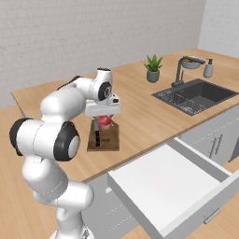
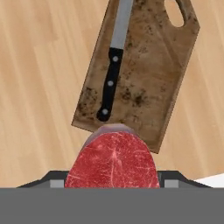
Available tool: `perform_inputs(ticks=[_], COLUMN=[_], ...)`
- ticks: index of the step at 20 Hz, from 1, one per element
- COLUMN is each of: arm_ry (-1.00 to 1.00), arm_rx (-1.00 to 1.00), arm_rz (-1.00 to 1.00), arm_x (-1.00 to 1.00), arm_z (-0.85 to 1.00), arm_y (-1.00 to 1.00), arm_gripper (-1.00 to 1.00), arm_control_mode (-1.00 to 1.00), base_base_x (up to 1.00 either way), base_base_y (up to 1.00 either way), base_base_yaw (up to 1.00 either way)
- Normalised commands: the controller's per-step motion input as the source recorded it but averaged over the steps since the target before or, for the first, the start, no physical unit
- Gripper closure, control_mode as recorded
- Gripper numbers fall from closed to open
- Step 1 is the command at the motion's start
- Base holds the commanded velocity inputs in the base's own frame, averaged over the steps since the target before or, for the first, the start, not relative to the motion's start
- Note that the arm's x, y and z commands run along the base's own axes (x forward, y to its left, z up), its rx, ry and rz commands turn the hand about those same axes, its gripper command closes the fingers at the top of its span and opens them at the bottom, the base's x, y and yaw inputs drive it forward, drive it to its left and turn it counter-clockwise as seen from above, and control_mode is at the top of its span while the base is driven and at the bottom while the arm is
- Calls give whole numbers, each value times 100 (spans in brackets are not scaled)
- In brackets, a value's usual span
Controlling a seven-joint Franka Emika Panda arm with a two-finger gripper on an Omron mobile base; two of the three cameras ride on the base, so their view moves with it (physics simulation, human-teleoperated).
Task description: Pick up the knife from the drawer and place it on the cutting board. Then place the meat from the plate to the cutting board.
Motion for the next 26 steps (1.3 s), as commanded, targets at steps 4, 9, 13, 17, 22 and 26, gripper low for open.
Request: perform_inputs(ticks=[4,9,13,17,22,26], arm_ry=[0,0,0,0,0,0], arm_rx=[0,0,0,0,0,0], arm_rz=[0,0,0,0,-2,-4], arm_x=[64,73,61,29,3,-2], arm_z=[-95,-65,-47,-19,-21,-7], arm_y=[0,5,4,0,7,17], arm_gripper=[100,100,100,100,100,100], arm_control_mode=[-100,-100,-100,-100,-100,-100], base_base_x=[0,0,0,0,0,0], base_base_y=[0,0,0,0,0,0], base_base_yaw=[0,0,0,0,0,0])
